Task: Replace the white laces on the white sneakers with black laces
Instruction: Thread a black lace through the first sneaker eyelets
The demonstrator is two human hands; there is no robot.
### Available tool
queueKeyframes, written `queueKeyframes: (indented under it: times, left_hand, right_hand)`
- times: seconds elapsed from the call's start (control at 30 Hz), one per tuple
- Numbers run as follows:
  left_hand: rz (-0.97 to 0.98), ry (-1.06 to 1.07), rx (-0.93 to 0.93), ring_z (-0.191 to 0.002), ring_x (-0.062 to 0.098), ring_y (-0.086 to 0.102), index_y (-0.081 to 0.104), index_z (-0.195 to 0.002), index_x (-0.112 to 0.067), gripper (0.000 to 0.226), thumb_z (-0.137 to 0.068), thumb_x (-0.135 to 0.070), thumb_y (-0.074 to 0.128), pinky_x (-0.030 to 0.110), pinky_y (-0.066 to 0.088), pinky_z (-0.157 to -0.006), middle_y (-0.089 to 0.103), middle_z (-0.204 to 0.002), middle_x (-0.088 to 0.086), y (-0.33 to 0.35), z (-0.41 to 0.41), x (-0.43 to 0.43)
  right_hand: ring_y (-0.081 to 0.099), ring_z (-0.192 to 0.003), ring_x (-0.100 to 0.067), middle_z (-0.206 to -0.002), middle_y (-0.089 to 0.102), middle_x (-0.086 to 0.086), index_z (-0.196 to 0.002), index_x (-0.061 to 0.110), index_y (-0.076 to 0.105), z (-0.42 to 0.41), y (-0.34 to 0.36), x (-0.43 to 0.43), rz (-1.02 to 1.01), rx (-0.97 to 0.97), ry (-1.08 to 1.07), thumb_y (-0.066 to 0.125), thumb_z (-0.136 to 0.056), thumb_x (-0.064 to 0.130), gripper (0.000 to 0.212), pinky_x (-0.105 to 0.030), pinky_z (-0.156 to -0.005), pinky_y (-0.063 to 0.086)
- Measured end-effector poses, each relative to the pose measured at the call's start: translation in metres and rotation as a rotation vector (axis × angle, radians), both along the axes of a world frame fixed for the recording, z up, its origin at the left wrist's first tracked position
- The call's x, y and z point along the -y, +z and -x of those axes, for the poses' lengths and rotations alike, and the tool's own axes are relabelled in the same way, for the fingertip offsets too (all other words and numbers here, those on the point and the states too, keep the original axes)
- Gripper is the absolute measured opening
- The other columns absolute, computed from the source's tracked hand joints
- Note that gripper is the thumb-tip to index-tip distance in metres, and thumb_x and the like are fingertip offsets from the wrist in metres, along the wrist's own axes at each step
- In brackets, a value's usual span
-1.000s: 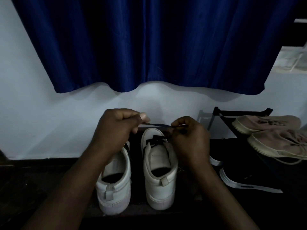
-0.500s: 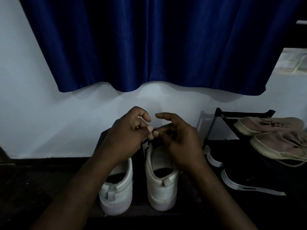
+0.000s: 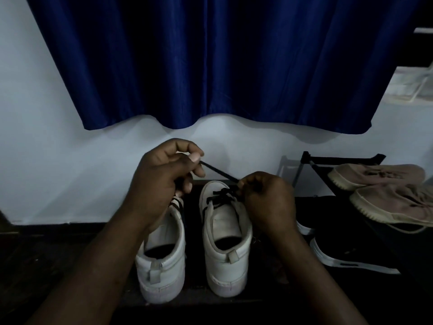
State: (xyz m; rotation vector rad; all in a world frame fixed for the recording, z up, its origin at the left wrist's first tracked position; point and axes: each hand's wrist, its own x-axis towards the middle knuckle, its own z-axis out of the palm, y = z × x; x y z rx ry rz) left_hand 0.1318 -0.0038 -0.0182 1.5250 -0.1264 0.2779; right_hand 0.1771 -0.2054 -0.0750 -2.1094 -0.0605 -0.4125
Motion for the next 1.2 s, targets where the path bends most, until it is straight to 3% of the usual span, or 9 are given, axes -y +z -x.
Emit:
queueKeyframes:
  times: [0.2,0.37,0.5,0.63,0.73,0.87,0.93,1.1,1.2]
  left_hand:
    - [0.09,-0.182,-0.031,-0.075,0.023,0.074,0.072,-0.118,-0.013,0.033,-0.099,-0.002,0.047,0.024,0.047,-0.059,0.078,-0.113,0.009,0.0,0.003,0.005]
    - [-0.164,0.069,0.064,-0.072,0.022,0.075,0.075,-0.114,-0.02,0.025,-0.1,-0.006,0.06,0.024,0.055,-0.062,0.08,-0.103,-0.005,-0.007,0.001,0.014]
    - [-0.181,0.304,0.101,-0.067,0.018,0.074,0.077,-0.105,-0.027,0.013,-0.1,-0.021,0.066,0.03,0.056,-0.065,0.08,-0.095,-0.01,-0.012,-0.003,0.013]
    - [-0.373,0.321,0.086,-0.067,0.01,0.072,0.078,-0.096,-0.033,0.006,-0.094,-0.03,0.074,0.031,0.055,-0.069,0.074,-0.1,-0.015,-0.023,-0.009,0.02]
    - [-0.634,0.232,0.079,-0.08,0.007,0.07,0.078,-0.092,-0.03,0.005,-0.093,-0.033,0.074,0.035,0.058,-0.08,0.07,-0.1,-0.014,-0.027,-0.011,0.029]
    - [-0.952,0.228,0.021,-0.078,-0.002,0.066,0.077,-0.093,-0.039,0.009,-0.093,-0.044,0.07,0.012,0.046,-0.066,0.074,-0.083,-0.02,-0.026,-0.009,0.039]
    - [-1.029,0.197,0.021,-0.082,0.003,0.069,0.078,-0.094,-0.042,0.007,-0.09,-0.041,0.072,0.024,0.053,-0.072,0.076,-0.087,-0.018,-0.029,-0.011,0.041]
    - [-1.098,0.169,-0.069,-0.08,0.009,0.068,0.075,-0.083,-0.045,0.007,-0.085,-0.044,0.069,0.034,0.058,-0.073,0.075,-0.083,-0.015,-0.035,-0.015,0.042]
    - [-1.089,0.162,-0.106,-0.079,0.01,0.069,0.074,-0.081,-0.047,0.011,-0.083,-0.041,0.065,0.035,0.059,-0.073,0.074,-0.083,-0.015,-0.035,-0.017,0.041]
  right_hand:
    - [0.073,-0.078,-0.002,-0.079,0.077,0.015,-0.086,0.031,0.078,0.009,0.006,-0.01,-0.072,-0.021,0.188,0.073,-0.094,0.026,0.011,-0.041,-0.08,0.062]
    - [0.075,-0.099,-0.01,-0.102,0.08,0.005,-0.118,0.019,0.075,0.02,0.017,-0.019,-0.29,0.034,0.511,0.066,-0.099,0.002,0.028,-0.032,-0.09,0.06]
    - [0.075,-0.098,-0.007,-0.102,0.079,0.012,-0.12,0.038,0.069,0.009,0.01,-0.002,-0.246,-0.05,0.284,0.071,-0.097,0.017,0.031,-0.046,-0.092,0.061]
    - [0.076,-0.079,-0.02,-0.083,0.079,0.002,-0.095,0.029,0.074,0.007,0.014,0.021,-0.177,-0.138,0.2,0.079,-0.089,0.037,0.012,-0.053,-0.079,0.062]
    - [0.072,-0.07,-0.014,-0.075,0.076,0.003,-0.084,0.024,0.076,0.018,0.018,0.025,-0.052,-0.169,0.281,0.083,-0.086,0.044,0.021,-0.039,-0.069,0.059]
    - [0.07,-0.083,0.001,-0.096,0.076,0.015,-0.096,0.031,0.08,0.025,0.009,0.022,0.179,-0.151,0.335,0.081,-0.085,0.042,0.016,-0.029,-0.076,0.058]
    - [0.069,-0.081,0.005,-0.094,0.077,0.016,-0.098,0.03,0.081,0.023,0.006,0.022,0.214,-0.122,0.307,0.076,-0.089,0.031,0.011,-0.021,-0.073,0.054]
    - [0.074,-0.076,-0.024,-0.078,0.079,-0.005,-0.08,0.016,0.084,0.023,0.008,0.024,-0.204,-0.335,0.258,0.074,-0.089,0.01,0.015,-0.042,-0.072,0.057]
    - [0.072,-0.073,-0.029,-0.08,0.078,-0.016,-0.068,0.012,0.081,0.02,0.009,0.026,-0.437,-0.459,0.243,0.068,-0.085,-0.005,0.028,-0.036,-0.067,0.054]
